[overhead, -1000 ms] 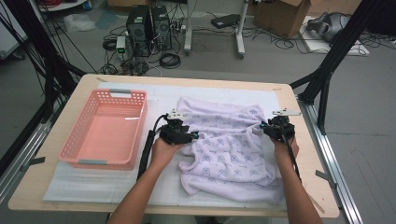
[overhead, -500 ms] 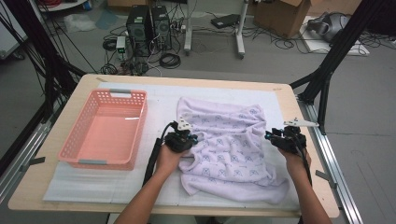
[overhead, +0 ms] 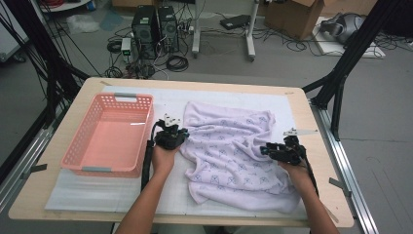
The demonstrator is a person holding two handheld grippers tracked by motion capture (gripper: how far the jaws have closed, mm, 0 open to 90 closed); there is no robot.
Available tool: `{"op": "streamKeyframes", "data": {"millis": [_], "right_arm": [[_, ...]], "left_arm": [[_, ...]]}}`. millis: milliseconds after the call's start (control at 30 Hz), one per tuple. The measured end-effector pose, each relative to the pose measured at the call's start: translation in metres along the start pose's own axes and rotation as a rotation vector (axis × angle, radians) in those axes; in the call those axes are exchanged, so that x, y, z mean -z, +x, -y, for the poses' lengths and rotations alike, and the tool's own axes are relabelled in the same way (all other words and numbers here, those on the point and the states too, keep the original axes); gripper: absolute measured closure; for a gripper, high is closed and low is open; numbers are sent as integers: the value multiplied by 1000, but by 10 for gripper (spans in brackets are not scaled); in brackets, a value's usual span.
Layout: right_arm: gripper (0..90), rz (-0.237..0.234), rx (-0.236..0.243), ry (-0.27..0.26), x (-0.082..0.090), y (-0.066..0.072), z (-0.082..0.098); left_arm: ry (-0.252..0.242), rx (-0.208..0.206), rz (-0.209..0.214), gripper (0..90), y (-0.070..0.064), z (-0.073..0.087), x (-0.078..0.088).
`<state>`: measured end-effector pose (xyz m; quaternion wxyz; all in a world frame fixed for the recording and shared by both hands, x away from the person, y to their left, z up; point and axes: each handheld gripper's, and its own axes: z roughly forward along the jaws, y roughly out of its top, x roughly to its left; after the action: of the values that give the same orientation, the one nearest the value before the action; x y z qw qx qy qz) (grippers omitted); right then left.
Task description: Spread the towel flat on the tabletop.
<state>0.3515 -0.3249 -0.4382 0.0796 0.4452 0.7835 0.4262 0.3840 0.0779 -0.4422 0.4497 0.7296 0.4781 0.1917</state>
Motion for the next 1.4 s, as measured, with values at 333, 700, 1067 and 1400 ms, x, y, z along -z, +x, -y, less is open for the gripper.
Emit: {"op": "streamKeyframes", "data": {"millis": [333, 700, 1067, 1400], "right_arm": [[884, 224, 142, 73, -6, 13, -1], [661, 362, 3, -80, 31, -13, 10], [614, 264, -21, -114, 50, -10, 25], [538, 232, -12, -31, 42, -14, 32]], "left_arm": [[-6, 33, 94, 494, -7, 3, 14], [43, -20, 213, 428, -30, 13, 29], [127, -104, 267, 414, -54, 37, 32], [30, -89, 49, 820, -26, 21, 37]]}}
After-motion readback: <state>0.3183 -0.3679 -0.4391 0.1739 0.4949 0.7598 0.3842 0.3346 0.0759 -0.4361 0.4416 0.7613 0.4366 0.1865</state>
